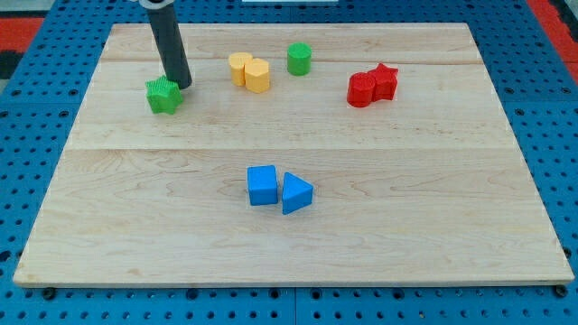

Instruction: Place the green star to the center left of the board

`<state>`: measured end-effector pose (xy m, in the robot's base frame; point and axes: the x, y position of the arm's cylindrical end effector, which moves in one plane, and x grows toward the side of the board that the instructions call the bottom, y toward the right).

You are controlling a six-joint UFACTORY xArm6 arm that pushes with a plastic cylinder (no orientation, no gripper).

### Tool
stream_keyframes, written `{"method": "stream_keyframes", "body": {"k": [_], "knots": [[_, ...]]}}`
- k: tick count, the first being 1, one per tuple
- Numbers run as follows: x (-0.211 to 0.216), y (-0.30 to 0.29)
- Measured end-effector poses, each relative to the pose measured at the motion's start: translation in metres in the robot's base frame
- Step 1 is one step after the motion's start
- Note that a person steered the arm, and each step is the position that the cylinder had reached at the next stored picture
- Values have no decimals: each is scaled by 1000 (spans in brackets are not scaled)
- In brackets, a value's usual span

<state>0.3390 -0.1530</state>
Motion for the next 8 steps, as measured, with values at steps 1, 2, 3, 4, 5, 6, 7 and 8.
{"method": "stream_keyframes", "body": {"k": [1,2,3,4,5,6,7,8], "knots": [[12,3],[7,-11],[-13,-14],[-20,-38],[4,-46],[17,-36],[-16,-38],[-53,-38]]}}
